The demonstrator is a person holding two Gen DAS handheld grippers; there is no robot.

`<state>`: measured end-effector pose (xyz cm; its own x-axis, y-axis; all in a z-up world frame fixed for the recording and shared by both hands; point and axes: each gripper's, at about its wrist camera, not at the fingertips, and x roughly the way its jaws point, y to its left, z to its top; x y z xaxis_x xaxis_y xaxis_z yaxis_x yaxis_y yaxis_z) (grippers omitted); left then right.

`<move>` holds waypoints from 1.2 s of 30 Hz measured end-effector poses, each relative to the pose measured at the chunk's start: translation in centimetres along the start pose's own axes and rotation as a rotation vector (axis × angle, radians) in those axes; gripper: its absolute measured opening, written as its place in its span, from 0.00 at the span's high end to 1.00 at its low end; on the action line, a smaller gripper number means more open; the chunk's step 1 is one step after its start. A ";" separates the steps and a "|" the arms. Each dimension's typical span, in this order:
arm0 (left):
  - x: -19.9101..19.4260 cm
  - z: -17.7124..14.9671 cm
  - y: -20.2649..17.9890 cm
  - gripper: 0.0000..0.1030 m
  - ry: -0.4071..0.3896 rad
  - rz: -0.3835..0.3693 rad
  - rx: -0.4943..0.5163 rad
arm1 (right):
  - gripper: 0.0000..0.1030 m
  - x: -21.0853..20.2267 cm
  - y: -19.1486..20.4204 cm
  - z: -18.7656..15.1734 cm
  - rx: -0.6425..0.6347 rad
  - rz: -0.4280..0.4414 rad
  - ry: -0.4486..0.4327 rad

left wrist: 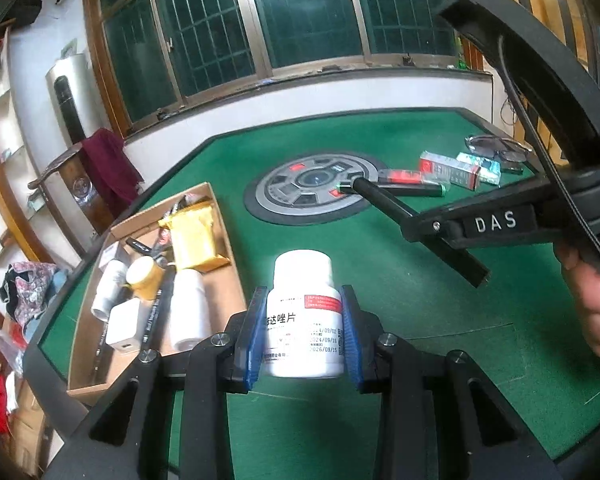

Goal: Organize objects
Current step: 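Grasp the black marker with the right tool while the left tool holds the bottle, then release the bottle into the tray with the left tool while the right tool drops the marker there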

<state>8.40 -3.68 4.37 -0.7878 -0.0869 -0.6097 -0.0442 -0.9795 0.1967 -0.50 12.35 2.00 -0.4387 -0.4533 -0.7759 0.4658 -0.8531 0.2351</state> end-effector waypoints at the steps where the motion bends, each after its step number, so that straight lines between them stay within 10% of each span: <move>1: -0.1 0.0 0.2 0.71 -0.003 0.003 0.000 | 0.88 -0.1 0.1 -0.1 0.003 0.005 -0.001; 23: -2.2 -0.4 9.2 0.71 -0.073 0.039 -0.203 | 0.88 0.3 6.6 1.0 0.009 0.115 0.001; 36: 3.3 -2.8 18.2 0.71 0.022 0.082 -0.425 | 0.88 6.0 15.8 7.0 -0.113 0.125 0.059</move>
<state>6.73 -22.33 3.86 -0.7646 -0.1667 -0.6226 0.2782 -0.9567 -0.0855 -1.19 -5.67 5.18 -0.3274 -0.5355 -0.7785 0.5989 -0.7549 0.2673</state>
